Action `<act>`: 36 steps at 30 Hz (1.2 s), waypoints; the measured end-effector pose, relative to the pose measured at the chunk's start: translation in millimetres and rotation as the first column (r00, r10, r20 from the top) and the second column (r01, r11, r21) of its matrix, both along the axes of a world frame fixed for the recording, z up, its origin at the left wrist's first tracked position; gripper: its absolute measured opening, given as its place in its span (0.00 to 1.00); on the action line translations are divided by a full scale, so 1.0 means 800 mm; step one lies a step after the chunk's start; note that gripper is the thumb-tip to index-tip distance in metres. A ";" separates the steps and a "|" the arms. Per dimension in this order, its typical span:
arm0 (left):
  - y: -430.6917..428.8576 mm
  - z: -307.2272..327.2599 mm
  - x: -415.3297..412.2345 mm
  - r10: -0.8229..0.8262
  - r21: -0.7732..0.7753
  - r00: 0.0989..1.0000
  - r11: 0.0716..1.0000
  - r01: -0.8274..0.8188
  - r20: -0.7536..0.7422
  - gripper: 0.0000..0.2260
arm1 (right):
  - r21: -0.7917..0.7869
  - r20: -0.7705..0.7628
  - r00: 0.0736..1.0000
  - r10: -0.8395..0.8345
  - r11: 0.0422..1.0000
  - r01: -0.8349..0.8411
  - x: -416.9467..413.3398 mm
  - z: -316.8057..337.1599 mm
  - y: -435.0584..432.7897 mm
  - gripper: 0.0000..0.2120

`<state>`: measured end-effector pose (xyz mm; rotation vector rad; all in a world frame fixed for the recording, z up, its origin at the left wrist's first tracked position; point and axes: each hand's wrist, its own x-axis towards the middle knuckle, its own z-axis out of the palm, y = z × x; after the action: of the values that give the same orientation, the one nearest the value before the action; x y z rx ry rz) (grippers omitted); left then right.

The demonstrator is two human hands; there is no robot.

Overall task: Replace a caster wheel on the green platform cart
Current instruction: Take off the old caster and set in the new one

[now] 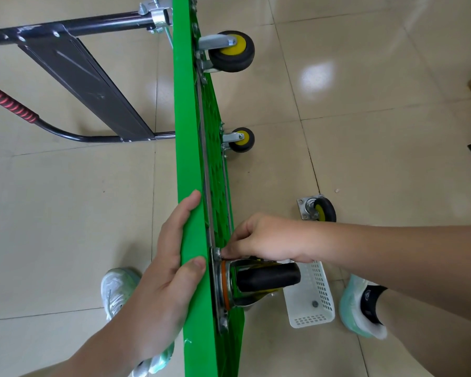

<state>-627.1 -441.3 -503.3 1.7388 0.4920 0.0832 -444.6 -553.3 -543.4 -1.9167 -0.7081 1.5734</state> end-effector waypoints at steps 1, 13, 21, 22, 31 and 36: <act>0.000 0.000 0.000 0.000 -0.002 1.000 1.000 0.000 0.000 0.33 | -0.003 0.001 1.000 -0.002 1.000 0.002 -0.001 -0.001 0.000 0.14; 0.000 -0.001 -0.001 0.001 0.000 1.000 1.000 -0.001 0.000 0.33 | 0.010 -0.024 1.000 0.005 1.000 -0.005 -0.002 -0.008 0.002 0.09; 0.001 -0.002 -0.001 -0.008 0.014 1.000 1.000 0.008 -0.003 0.33 | -0.009 -0.009 1.000 0.017 1.000 -0.017 -0.001 -0.005 0.002 0.14; 0.001 -0.002 -0.001 -0.009 0.016 1.000 1.000 0.009 -0.001 0.33 | -0.020 -0.005 1.000 0.015 1.000 -0.015 -0.002 -0.005 0.002 0.16; 0.001 -0.001 0.000 -0.007 0.016 1.000 1.000 0.007 -0.002 0.33 | 0.027 0.019 1.000 0.008 1.000 -0.009 -0.005 -0.006 0.003 0.11; 0.001 -0.001 0.000 -0.009 0.017 1.000 1.000 0.009 -0.006 0.33 | 0.006 -0.012 1.000 0.008 1.000 -0.008 -0.003 -0.003 0.000 0.15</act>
<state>-627.4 -440.6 -503.8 1.7585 0.4891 0.0755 -447.2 -553.3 -545.9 -1.9006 -0.7155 1.5846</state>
